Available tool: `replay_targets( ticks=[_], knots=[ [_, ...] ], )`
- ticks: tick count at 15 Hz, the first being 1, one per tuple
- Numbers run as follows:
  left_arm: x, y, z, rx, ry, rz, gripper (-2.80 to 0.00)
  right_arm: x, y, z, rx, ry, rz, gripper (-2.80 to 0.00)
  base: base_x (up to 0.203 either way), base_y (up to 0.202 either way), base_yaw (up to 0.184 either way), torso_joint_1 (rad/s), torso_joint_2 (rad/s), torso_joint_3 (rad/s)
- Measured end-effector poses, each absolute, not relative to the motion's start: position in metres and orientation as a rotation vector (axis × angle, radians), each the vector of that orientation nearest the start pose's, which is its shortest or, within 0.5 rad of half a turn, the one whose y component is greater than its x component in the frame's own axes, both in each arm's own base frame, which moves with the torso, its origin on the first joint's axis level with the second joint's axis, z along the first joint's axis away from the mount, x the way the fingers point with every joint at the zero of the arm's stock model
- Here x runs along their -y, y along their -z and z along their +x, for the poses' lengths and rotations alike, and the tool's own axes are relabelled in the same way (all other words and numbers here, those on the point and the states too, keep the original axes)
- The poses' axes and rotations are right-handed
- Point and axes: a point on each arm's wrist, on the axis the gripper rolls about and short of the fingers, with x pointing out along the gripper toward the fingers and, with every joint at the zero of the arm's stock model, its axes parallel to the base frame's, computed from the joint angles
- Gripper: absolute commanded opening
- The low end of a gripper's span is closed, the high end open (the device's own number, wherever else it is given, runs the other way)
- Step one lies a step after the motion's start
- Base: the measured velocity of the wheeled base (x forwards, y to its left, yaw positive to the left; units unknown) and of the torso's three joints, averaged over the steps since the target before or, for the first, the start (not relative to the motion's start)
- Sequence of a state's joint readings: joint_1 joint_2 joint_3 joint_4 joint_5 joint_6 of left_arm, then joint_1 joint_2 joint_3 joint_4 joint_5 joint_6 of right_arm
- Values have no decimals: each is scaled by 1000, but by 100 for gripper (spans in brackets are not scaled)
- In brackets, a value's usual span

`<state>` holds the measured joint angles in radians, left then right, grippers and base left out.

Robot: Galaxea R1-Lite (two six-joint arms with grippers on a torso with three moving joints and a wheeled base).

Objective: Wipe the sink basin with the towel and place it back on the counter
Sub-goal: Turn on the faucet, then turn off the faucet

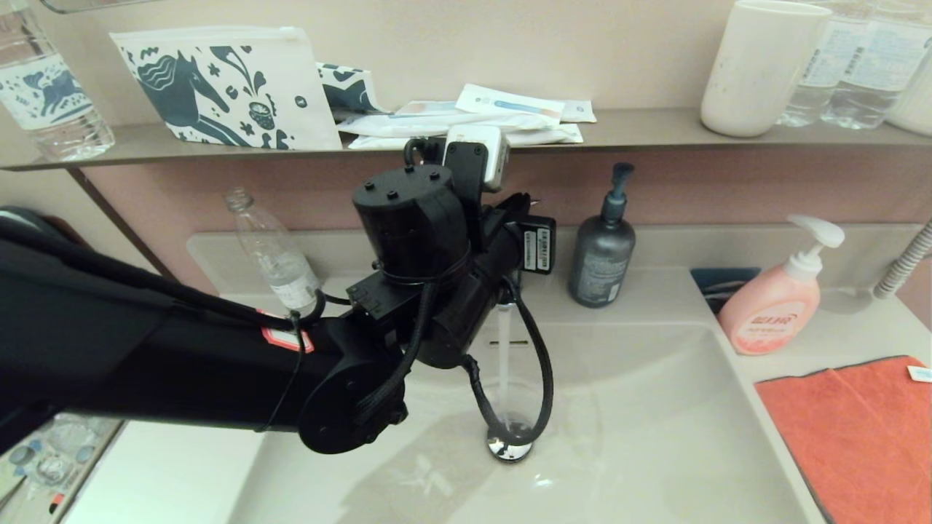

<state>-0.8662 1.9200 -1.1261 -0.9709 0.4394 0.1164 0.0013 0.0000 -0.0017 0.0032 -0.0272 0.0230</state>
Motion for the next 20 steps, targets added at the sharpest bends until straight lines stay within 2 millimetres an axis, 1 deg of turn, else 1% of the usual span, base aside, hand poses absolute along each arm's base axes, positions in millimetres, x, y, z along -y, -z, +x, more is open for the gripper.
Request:
replay_targets(
  ticks=[4,10,15,20],
  knots=[
    [278,-219,241,131,424,30,-280,1,-76,-23,-1,26,23,-280,0,0,0,0,0,0],
    [274,-227,237,151,421,36,-280,1,-76,-23,-1,26,23,-280,0,0,0,0,0,0],
    [277,-241,247,198,405,32,-280,1,-76,-23,-1,26,23,-280,0,0,0,0,0,0],
    [281,-240,267,217,383,60,-280,1,-76,-23,-1,26,23,-280,0,0,0,0,0,0]
  ],
)
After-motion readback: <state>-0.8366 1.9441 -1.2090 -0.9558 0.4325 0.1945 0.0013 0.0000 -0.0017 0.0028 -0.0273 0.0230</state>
